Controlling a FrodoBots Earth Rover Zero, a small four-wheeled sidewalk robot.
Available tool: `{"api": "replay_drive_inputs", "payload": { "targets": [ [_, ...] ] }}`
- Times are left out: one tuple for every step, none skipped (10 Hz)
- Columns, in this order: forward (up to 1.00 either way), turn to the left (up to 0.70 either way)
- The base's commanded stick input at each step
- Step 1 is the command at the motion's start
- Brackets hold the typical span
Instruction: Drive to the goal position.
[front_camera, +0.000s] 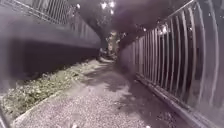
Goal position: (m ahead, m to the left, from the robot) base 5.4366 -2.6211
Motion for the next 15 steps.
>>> {"api": "replay_drive_inputs", "payload": {
  "targets": [
    [0.85,0.0],
    [0.85,0.0],
    [0.85,0.0],
    [0.85,0.0],
    [0.85,0.0],
    [0.85,0.19],
    [0.85,0.33],
    [0.85,0.34],
    [0.85,0.34],
    [0.85,0.0],
    [0.85,0.0],
    [0.85,0.0],
    [0.85,0.0],
    [0.85,0.17],
    [0.85,0.31]
  ]
}}
